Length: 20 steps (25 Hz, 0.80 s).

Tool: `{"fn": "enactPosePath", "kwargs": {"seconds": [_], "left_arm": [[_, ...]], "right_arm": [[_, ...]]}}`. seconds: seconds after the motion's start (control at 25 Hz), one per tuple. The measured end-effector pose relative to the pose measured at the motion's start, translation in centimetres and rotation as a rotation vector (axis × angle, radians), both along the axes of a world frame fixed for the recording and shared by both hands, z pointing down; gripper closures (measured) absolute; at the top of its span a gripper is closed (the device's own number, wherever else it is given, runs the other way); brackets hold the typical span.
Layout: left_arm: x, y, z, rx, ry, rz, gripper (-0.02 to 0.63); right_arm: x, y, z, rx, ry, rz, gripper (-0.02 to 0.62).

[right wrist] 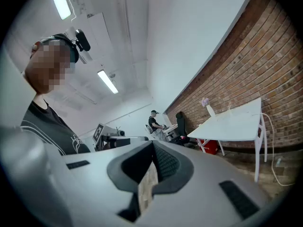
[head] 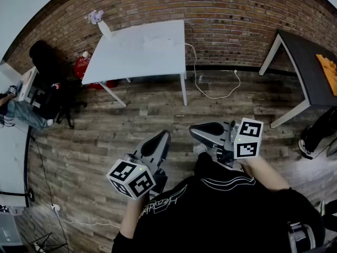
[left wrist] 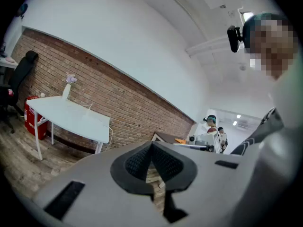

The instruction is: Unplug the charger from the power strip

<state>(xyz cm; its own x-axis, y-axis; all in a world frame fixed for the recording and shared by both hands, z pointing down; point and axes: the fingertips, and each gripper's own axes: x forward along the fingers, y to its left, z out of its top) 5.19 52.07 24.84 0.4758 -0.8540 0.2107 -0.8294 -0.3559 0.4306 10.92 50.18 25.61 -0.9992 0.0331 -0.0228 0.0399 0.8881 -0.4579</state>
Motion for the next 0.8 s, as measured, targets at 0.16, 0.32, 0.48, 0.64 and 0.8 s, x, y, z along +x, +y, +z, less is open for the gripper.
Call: {"fn": "enactPosePath", "kwargs": {"seconds": [0.16, 0.32, 0.48, 0.64, 0.8], "left_arm": [[0.1, 0.1, -0.1, 0.0, 0.002, 0.003, 0.601], [0.2, 0.1, 0.2, -0.001, 0.004, 0.003, 0.601], [0.2, 0.0, 0.7, -0.01, 0.006, -0.002, 0.601], [0.3, -0.2, 1.7, -0.022, 0.007, -0.003, 0.601], [0.3, -0.8, 2.7, -0.031, 0.009, -0.01, 0.601]], "right_arm": [[-0.1, 0.1, 0.1, -0.001, 0.001, 0.0, 0.598], [0.1, 0.0, 0.5, -0.005, 0.006, 0.001, 0.598], [0.2, -0.1, 1.1, -0.02, 0.005, 0.002, 0.598], [0.1, -0.5, 2.1, -0.031, 0.014, 0.005, 0.598], [0.1, -1.3, 3.4, -0.051, 0.02, 0.02, 0.597]]}}
